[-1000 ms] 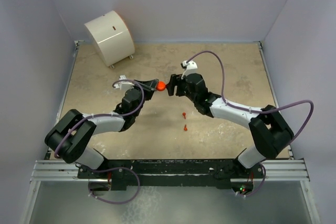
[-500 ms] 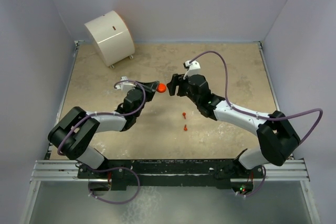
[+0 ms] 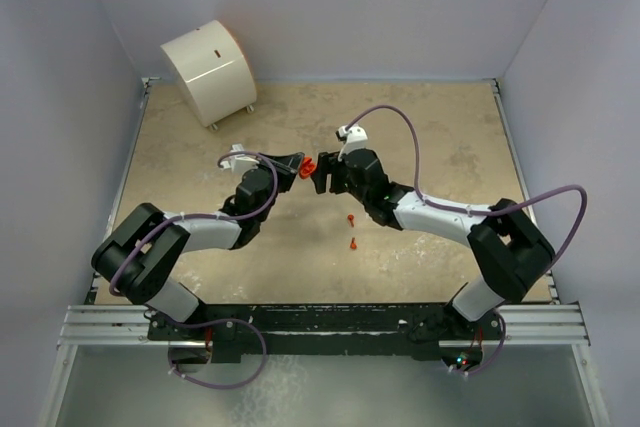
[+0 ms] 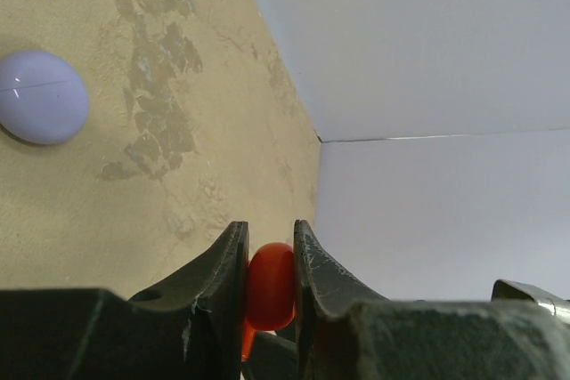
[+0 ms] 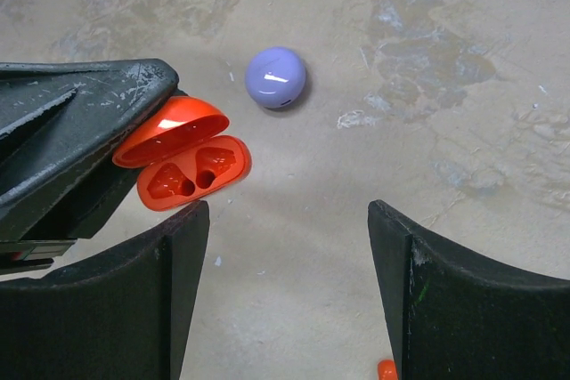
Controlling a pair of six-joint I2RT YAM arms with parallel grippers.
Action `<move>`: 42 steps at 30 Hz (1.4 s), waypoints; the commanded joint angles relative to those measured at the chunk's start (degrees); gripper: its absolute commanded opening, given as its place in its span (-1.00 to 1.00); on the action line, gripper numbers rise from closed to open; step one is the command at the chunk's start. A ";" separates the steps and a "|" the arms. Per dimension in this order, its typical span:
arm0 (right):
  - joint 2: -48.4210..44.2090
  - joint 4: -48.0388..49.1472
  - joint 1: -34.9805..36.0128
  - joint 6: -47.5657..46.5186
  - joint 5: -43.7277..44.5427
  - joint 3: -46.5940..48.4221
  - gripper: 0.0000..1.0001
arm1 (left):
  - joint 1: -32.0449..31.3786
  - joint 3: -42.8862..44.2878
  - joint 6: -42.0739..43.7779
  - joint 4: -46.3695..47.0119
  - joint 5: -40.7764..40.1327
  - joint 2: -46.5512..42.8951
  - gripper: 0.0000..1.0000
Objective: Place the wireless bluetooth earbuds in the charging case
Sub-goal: Open the charging case, then pick up the earbud from the center of the board.
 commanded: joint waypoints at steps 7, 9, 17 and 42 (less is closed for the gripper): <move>-0.68 2.57 0.46 0.77 0.39 1.15 0.48 | 0.04 0.59 -1.98 3.55 0.97 -1.85 -1.00; -0.78 1.63 0.53 1.04 1.14 1.13 0.48 | 0.06 0.15 -2.00 3.51 0.45 -2.36 -1.00; -5.18 -3.45 0.50 2.63 5.45 -2.07 0.44 | 2.24 -4.40 -2.85 3.68 -2.47 -7.27 -1.00; -0.83 -26.98 3.84 10.67 15.91 -1.84 -0.05 | 7.68 -14.19 -10.93 25.61 10.37 2.00 -1.00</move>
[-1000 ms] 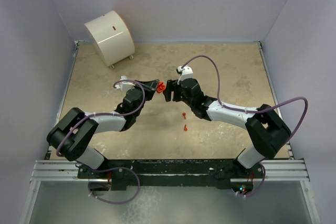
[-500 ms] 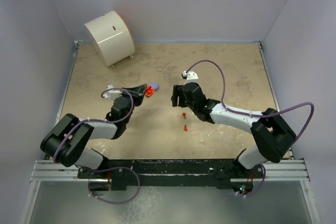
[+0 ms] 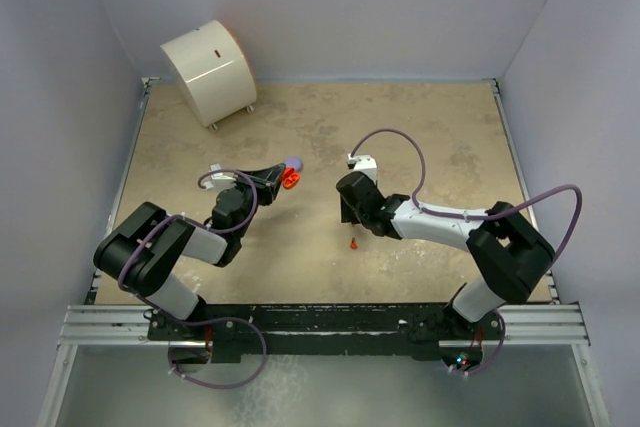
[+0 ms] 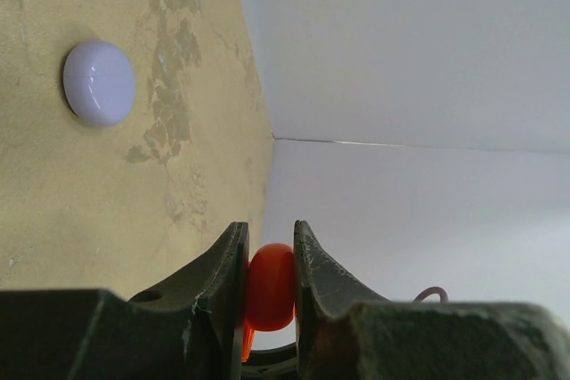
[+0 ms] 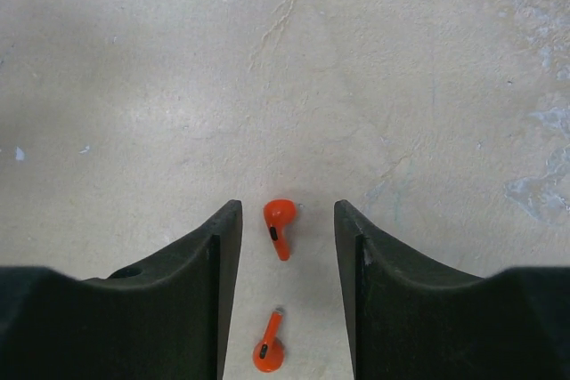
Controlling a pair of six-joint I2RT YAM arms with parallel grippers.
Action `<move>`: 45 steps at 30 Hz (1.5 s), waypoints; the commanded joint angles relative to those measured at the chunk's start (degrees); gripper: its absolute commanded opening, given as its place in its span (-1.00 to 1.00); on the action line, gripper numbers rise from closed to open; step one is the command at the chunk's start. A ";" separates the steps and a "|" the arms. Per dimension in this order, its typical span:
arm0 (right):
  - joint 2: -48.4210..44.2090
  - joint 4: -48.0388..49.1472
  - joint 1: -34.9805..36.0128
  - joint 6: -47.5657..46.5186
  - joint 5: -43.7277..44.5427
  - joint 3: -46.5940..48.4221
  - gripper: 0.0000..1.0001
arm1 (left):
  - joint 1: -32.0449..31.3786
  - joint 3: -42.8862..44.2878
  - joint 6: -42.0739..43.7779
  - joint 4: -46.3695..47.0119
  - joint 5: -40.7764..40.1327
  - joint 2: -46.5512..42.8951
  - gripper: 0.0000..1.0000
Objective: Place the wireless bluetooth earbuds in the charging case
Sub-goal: Pick up the earbud from the center of the board.
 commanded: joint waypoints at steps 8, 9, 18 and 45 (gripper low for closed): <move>-0.57 -1.08 1.08 0.81 -0.01 0.05 -0.19 | 0.30 -0.23 -0.74 4.95 1.09 -0.32 -1.00; -0.44 -0.90 1.25 0.82 -0.22 0.02 -0.20 | 0.30 -0.23 -0.73 4.94 1.03 -0.28 -1.00; 1.46 -0.50 1.88 1.02 -0.71 -0.11 -0.31 | 0.39 -0.48 -0.74 4.94 0.90 -0.48 -1.00; 3.67 0.87 2.17 1.01 -1.71 -0.55 -0.50 | 0.39 -0.71 -0.63 4.02 0.52 -1.53 -1.00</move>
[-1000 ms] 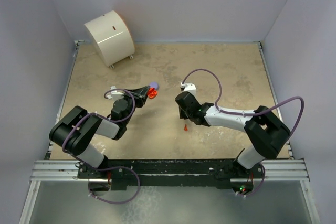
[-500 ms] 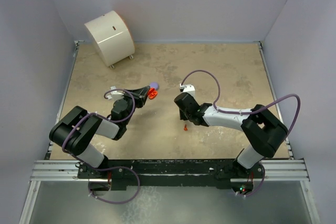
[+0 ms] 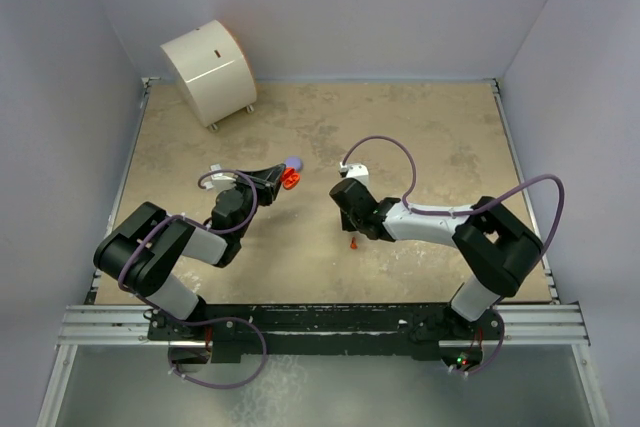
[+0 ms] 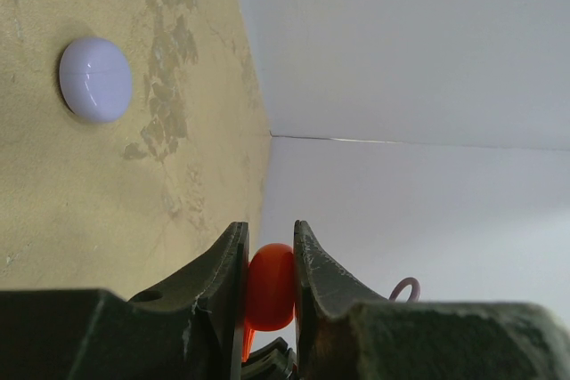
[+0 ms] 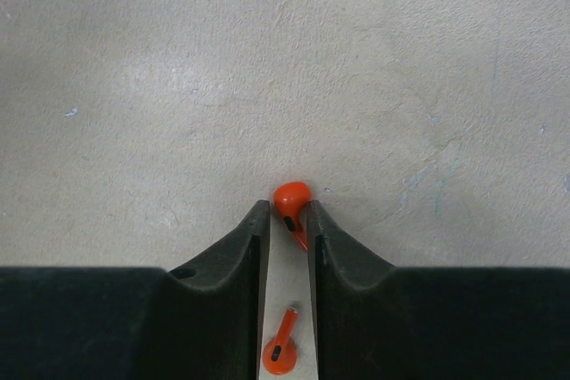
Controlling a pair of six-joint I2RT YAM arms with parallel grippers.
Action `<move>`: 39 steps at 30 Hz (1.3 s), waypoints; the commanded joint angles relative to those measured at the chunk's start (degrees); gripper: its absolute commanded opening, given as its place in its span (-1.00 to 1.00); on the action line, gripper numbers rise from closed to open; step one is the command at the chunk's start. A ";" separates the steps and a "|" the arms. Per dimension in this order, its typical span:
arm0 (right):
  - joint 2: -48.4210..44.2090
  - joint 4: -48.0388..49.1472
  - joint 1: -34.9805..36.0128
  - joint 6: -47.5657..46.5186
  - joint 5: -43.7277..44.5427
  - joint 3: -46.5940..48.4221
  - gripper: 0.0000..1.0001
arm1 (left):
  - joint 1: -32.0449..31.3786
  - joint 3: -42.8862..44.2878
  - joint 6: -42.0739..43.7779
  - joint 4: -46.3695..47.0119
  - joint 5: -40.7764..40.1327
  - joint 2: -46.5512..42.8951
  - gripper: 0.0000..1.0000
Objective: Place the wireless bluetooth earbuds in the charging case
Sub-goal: Pick up the earbud from the center of the board.
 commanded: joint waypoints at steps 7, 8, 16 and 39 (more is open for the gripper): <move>0.15 0.60 0.29 0.86 0.37 -0.29 -0.56 | 0.39 -0.28 -0.55 3.06 -0.08 -1.41 -1.00; 0.17 0.68 0.29 0.84 0.39 -0.36 -0.58 | 0.39 -0.34 -0.48 3.06 -0.03 -1.44 -1.00; 0.61 0.51 0.30 0.68 0.47 -0.20 -0.67 | 0.39 -0.24 -0.49 3.00 -0.03 -1.57 -1.00; 1.14 0.39 0.34 0.35 0.37 -0.13 -0.70 | 0.39 -0.17 -0.47 2.82 -0.04 -1.54 -1.00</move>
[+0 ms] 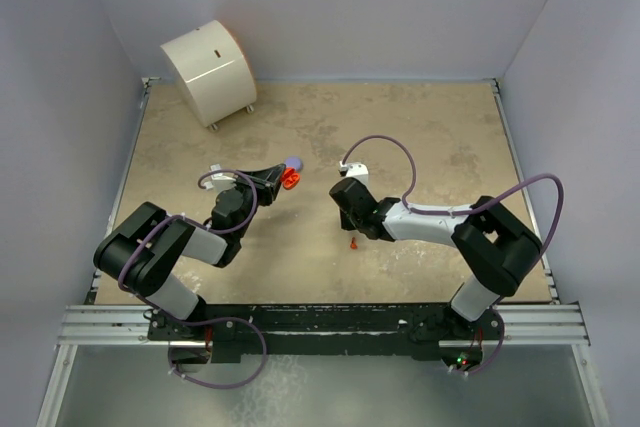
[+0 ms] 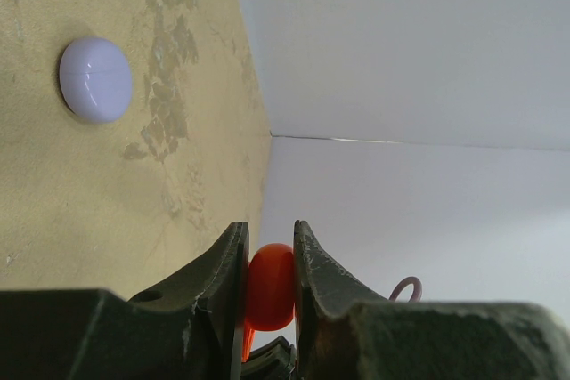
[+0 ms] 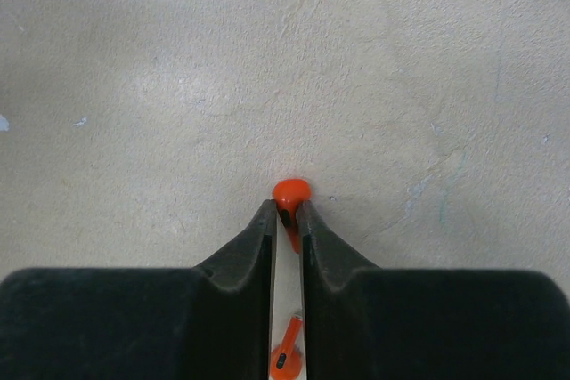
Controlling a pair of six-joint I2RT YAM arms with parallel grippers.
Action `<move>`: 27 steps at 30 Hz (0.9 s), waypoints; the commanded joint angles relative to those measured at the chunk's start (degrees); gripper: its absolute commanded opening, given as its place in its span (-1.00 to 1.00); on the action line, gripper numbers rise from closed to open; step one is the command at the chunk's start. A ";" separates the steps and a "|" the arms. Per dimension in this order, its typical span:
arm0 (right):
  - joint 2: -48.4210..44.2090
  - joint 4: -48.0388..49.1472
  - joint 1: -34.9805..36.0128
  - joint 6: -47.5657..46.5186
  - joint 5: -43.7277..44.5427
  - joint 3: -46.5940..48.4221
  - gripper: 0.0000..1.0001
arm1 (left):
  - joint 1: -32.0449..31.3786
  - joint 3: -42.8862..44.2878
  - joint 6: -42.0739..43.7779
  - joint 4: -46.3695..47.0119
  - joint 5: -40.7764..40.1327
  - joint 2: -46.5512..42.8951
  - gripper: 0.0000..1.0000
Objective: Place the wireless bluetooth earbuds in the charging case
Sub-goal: Pick up the earbud from the center of the board.
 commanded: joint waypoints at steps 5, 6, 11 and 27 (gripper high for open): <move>0.48 -0.89 0.29 0.56 0.48 -0.04 -0.52 | 0.39 -0.19 -0.47 2.58 -0.04 -1.81 -1.00; 0.38 -0.96 0.29 0.56 0.49 -0.03 -0.49 | 0.39 -0.19 -0.49 2.58 -0.07 -1.85 -1.00; 0.29 -1.30 0.29 0.66 0.98 0.39 -0.45 | 0.39 -0.10 -0.48 2.53 -0.07 -1.82 -1.00; 0.11 -1.99 0.29 0.08 2.06 1.54 -0.49 | 0.39 -0.16 -0.42 2.58 -0.12 -1.62 -1.00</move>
